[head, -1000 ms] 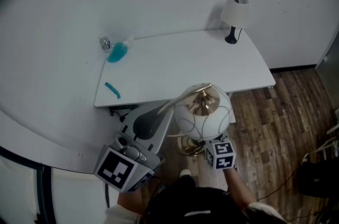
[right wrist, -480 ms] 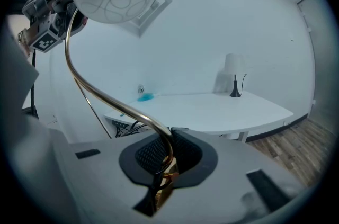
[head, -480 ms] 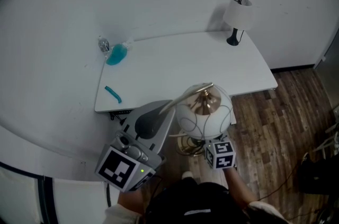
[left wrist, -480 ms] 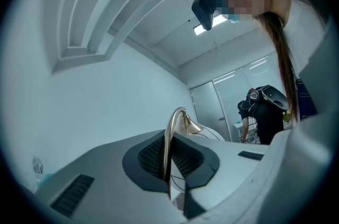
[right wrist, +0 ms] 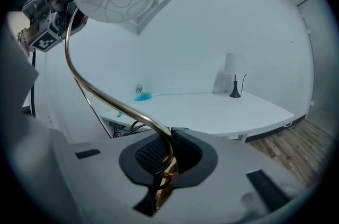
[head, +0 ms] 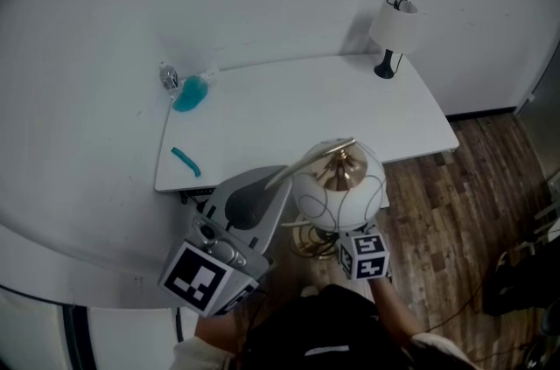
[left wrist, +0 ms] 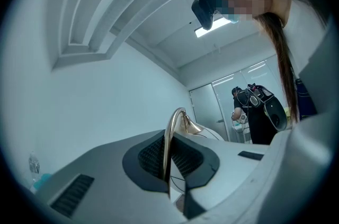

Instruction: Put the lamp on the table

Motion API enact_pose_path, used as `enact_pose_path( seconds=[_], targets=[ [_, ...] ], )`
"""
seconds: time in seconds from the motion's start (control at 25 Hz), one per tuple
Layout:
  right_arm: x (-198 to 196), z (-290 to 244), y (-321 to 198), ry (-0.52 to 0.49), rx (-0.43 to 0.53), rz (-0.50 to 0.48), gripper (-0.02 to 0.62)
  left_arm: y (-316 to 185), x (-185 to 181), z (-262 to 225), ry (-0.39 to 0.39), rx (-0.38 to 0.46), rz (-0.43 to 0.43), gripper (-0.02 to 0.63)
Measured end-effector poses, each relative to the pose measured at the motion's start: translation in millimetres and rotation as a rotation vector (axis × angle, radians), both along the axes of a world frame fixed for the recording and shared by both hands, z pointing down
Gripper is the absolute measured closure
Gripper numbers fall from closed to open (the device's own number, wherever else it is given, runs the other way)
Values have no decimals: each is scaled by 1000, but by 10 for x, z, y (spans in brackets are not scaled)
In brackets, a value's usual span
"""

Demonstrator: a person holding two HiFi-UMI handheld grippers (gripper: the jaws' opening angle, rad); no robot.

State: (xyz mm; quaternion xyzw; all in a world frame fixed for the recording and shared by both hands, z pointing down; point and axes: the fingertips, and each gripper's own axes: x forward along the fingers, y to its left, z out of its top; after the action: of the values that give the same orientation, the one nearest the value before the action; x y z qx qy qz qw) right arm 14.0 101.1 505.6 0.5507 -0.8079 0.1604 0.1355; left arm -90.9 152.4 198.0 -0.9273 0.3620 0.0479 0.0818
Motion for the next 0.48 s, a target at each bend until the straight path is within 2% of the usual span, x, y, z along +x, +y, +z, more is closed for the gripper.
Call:
enact_pose_path(
  seconds=[0.48],
  targets=[
    [2, 16, -83, 0, 18, 4, 581, -30, 7, 27, -2, 15, 3, 594]
  ],
)
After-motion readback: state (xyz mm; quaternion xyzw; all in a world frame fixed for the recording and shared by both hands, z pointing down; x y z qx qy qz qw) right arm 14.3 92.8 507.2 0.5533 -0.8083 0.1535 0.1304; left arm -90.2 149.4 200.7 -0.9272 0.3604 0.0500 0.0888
